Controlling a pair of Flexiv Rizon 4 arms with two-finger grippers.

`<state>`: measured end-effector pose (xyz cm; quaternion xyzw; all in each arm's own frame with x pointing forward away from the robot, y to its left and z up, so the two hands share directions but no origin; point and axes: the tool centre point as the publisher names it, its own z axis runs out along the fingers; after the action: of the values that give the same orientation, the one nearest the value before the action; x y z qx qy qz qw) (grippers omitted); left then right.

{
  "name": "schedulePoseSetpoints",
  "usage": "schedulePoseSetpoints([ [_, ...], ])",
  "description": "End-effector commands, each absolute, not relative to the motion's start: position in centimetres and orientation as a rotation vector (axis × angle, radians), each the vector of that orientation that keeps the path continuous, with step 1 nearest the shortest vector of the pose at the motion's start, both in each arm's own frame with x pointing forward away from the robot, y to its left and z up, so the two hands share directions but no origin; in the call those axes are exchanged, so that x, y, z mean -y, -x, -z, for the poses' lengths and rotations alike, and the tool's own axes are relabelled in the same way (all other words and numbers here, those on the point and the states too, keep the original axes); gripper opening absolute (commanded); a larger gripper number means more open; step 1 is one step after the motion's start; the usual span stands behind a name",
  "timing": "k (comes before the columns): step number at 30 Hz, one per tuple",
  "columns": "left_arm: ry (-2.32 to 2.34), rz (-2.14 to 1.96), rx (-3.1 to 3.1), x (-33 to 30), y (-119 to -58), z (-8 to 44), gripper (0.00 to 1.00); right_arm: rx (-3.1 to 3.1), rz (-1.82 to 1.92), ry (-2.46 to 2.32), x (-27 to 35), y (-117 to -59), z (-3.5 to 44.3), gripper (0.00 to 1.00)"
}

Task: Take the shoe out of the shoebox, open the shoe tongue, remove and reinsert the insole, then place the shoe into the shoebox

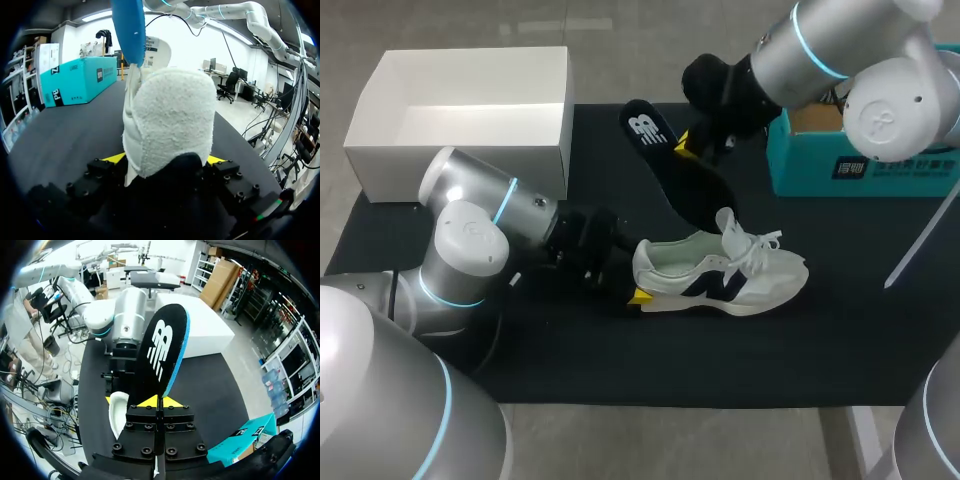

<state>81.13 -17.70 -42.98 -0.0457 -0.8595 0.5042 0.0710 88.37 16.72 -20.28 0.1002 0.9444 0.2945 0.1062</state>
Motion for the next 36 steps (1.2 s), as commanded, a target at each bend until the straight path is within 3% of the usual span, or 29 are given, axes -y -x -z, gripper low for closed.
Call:
schedulePoseSetpoints([
  [1,0.138,-1.514,2.585,17.8,-81.1,43.1,0.00,-2.780,-0.867,-0.296,-16.7,-88.3,20.4,0.00],
  [19,0.138,-1.514,2.585,17.8,-81.1,43.1,0.00,-2.780,-0.867,-0.296,-16.7,-88.3,20.4,0.00],
  [27,0.138,-1.514,2.585,17.8,-81.1,43.1,0.00,-2.555,-1.226,-0.570,-17.7,-91.8,14.6,0.00],
  [36,0.138,-1.514,2.585,17.8,-81.1,43.1,0.00,-2.526,-1.368,-0.749,-17.4,-90.9,10.4,0.00],
])
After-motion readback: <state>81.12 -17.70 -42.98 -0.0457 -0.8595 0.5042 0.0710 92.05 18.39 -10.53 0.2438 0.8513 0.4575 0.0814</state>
